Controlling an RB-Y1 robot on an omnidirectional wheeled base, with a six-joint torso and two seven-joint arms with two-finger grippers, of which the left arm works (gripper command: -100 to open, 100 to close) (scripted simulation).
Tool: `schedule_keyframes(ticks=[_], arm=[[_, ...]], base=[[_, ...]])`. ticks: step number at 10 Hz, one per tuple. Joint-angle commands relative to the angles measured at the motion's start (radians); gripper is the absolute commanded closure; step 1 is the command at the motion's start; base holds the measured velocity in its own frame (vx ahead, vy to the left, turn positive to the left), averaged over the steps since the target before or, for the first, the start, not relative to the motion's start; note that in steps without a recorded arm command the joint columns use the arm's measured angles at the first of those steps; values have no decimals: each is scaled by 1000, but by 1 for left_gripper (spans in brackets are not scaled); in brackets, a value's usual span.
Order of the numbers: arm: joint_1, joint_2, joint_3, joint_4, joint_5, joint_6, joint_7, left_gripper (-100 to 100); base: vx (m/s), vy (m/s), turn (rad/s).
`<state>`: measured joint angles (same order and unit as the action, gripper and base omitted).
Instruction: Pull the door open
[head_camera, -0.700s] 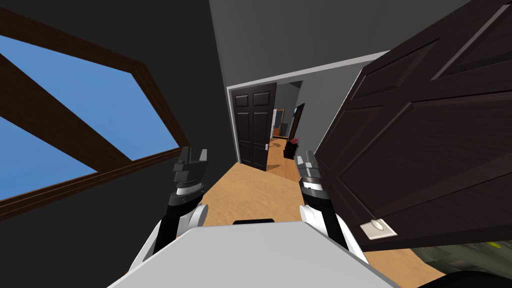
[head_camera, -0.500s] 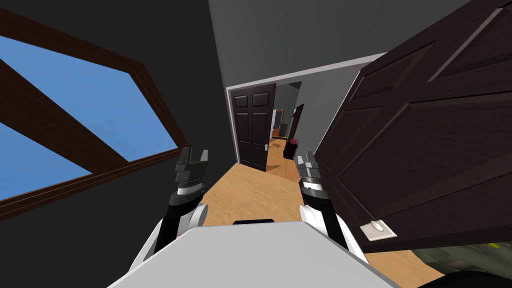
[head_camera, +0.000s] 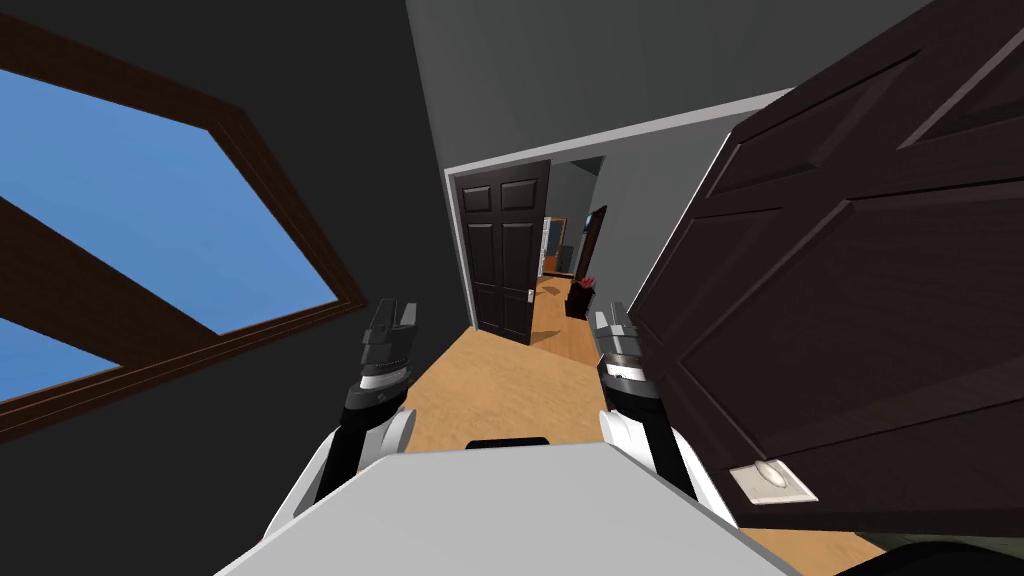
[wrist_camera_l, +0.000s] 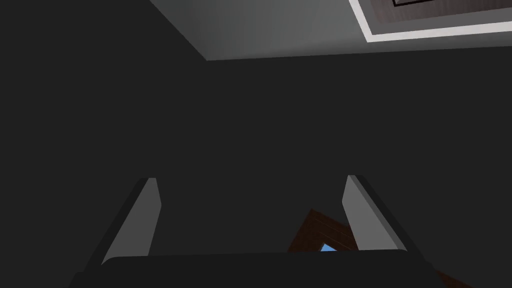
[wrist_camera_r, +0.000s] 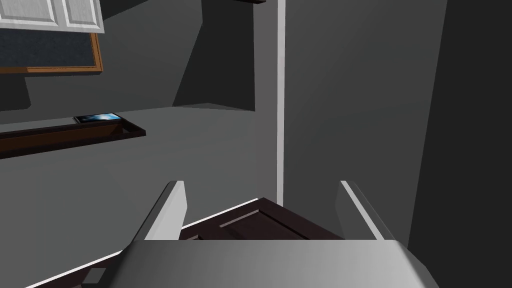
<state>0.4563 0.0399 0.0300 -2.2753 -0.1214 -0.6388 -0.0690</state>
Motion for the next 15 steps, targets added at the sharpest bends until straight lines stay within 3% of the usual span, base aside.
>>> schedule_keyframes(ticks=[1, 15], arm=[[-4, 5, 11, 20, -10, -7, -49, -100], [-30, 26, 82, 186, -98, -67, -393, -100]], base=[[83, -44, -30], [69, -40, -28]])
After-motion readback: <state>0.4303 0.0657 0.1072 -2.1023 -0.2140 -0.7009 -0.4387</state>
